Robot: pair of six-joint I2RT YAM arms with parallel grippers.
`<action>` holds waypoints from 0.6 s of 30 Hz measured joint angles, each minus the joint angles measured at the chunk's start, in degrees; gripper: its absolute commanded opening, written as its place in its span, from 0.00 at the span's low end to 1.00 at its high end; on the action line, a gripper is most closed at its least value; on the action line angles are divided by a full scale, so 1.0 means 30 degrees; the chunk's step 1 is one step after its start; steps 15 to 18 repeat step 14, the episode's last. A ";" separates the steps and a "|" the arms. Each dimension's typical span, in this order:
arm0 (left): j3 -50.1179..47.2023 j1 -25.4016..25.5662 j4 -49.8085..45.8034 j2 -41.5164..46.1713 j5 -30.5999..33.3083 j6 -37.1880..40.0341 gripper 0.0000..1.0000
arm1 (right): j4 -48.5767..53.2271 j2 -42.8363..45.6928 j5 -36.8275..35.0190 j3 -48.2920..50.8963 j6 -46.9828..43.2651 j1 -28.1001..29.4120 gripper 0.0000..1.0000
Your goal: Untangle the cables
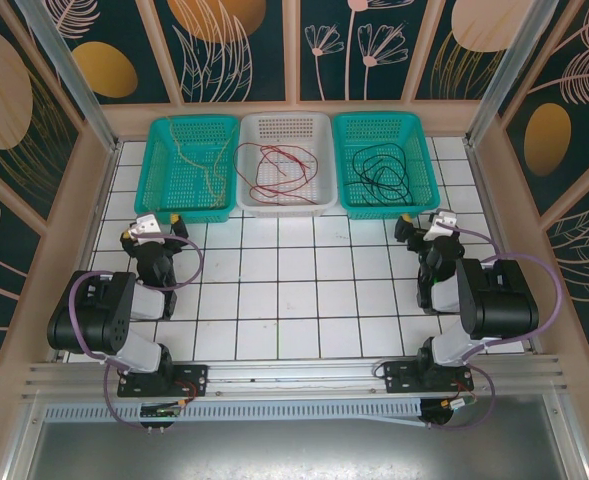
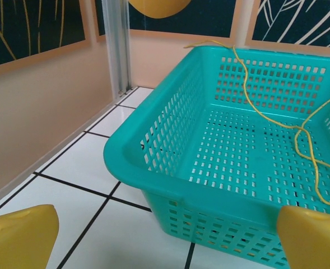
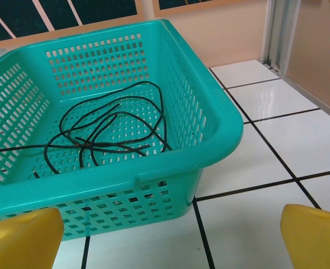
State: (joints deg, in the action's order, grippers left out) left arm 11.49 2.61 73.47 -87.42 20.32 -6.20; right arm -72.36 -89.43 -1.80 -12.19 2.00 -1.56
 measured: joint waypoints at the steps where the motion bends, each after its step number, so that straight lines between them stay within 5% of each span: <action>1: -0.0007 0.0000 -0.0007 0.0000 -0.0087 0.0000 0.99 | -0.0022 0.0000 0.0015 0.0000 -0.0007 0.0000 0.99; 18: 0.0000 0.0000 -0.0007 0.0000 -0.0211 0.0000 0.99 | -0.0255 0.0000 0.0495 -0.0015 -0.0066 -0.0087 0.99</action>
